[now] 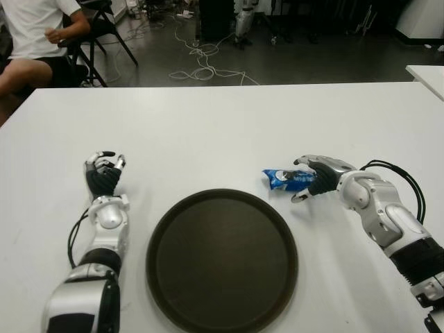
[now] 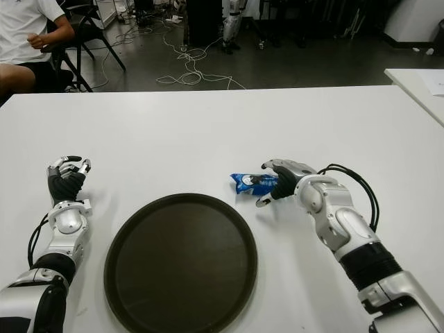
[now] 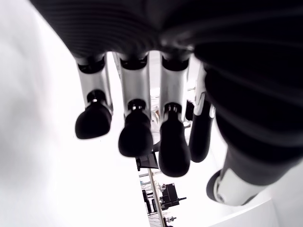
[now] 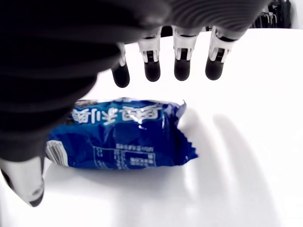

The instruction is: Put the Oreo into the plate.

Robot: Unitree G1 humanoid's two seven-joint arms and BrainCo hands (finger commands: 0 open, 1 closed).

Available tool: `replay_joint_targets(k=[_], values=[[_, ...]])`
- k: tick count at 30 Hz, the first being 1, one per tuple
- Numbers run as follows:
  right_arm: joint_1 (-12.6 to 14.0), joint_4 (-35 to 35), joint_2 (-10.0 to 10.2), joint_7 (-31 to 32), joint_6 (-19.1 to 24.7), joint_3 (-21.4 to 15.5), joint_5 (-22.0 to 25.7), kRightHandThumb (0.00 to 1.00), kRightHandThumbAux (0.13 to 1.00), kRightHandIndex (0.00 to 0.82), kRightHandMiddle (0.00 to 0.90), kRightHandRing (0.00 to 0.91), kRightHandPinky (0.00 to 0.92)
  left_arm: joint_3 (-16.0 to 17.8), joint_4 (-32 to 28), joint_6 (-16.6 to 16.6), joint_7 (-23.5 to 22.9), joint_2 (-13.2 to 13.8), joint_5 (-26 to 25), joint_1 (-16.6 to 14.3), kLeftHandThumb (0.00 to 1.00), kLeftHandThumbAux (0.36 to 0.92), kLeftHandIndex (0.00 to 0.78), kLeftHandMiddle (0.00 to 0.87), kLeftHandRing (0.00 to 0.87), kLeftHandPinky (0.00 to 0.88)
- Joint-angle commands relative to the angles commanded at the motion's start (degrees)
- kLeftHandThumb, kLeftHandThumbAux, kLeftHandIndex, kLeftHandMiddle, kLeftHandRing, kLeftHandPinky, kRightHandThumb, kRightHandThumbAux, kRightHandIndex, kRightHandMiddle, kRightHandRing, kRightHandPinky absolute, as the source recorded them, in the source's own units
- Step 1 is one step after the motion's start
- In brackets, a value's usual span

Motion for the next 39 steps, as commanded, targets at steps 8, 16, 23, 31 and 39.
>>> replay_joint_targets(k=[8,16,23,31,39], values=[[-1.24,2.25,0.33,1.7,-0.79,0.35,0.64,0.0,0.565,0.0,0.0,0.0,0.0,0.04,-0.27,-0.25,-0.49,0.02,-0.13,0.19,0.702,0.718,0.435,0.748,0.764,0.782],[-1.83,3.46,0.26,2.73,-1.63,0.5,0.57,0.0,0.56,0.0,0.0,0.0,0.0,0.12,-0.33,0.02,-0.07,-0.12,-0.17,0.1,0.702,0.718,0.435,0.749,0.767,0.781],[-2.58,4.53,0.23,3.7,-1.99,0.93,0.12,0.0,0.565,0.0,0.0,0.0,0.0,-0.12,-0.41,-0.04,-0.12,-0.09,0.08,0.15,0.702,0.717,0.435,0.741,0.76,0.778],[-3.27,4.57,0.15,4.63,-1.28,1.56,-0.8,0.0,0.583,0.0,0.0,0.0,0.0,-0.08,-0.42,-0.05,-0.11,-0.19,0.06,0.12,0.702,0.718,0.434,0.743,0.761,0.777],[-4.08,5.27,0.41,5.85,-0.65,2.22,-1.67,0.0,0.606,0.0,0.0,0.0,0.0,0.27,-0.45,-0.16,-0.28,-0.23,-0.25,0.16,0.702,0.718,0.435,0.744,0.76,0.773]])
